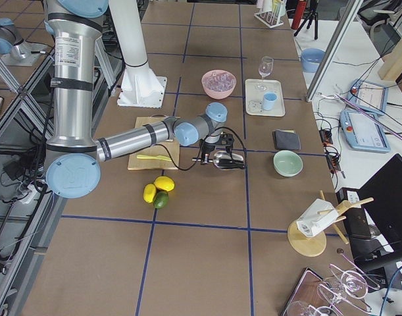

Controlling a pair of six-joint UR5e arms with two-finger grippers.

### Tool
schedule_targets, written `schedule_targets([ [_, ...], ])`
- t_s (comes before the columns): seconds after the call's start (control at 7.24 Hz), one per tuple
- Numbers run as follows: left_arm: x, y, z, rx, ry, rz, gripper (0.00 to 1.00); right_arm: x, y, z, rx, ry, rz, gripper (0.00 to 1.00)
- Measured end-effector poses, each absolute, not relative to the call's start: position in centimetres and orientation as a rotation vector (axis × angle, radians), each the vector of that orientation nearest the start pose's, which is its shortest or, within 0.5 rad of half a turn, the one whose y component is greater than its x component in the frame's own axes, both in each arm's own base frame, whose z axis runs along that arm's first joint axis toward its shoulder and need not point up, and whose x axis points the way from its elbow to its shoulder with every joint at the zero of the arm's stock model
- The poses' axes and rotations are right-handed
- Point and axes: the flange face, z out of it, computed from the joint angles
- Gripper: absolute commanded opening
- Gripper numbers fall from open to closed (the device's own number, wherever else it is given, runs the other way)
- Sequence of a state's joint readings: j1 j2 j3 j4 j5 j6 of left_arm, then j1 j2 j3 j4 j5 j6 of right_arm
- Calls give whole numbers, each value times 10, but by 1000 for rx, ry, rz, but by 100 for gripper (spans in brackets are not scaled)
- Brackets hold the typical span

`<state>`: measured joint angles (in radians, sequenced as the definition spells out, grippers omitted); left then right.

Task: Put ice in cup with scoop
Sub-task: 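Carry the empty scoop back to its spot with the right gripper, then lower the scoop onto the table and open the right gripper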

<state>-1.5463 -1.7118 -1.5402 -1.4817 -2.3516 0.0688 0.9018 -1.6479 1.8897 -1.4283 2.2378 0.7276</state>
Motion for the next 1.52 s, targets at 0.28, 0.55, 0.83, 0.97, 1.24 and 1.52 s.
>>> schedule_targets([
  [0.28, -50, -552, 608, 36, 781, 93, 100, -247, -406, 536, -167, -735, -91, 0],
  [0.55, -50, -552, 609, 34, 781, 91, 100, -254, -402, 539, -181, -731, -104, 0],
  [0.83, -50, -553, 610, 32, 781, 89, 100, -258, -398, 542, -199, -726, -111, 0],
  [0.97, -49, -553, 610, 32, 781, 89, 100, -260, -395, 545, -215, -724, -114, 0],
  [1.24, -49, -554, 610, 31, 781, 90, 100, -264, -391, 549, -243, -722, -118, 13],
  [1.52, -49, -555, 610, 31, 781, 90, 100, -264, -390, 551, -248, -722, -119, 100],
])
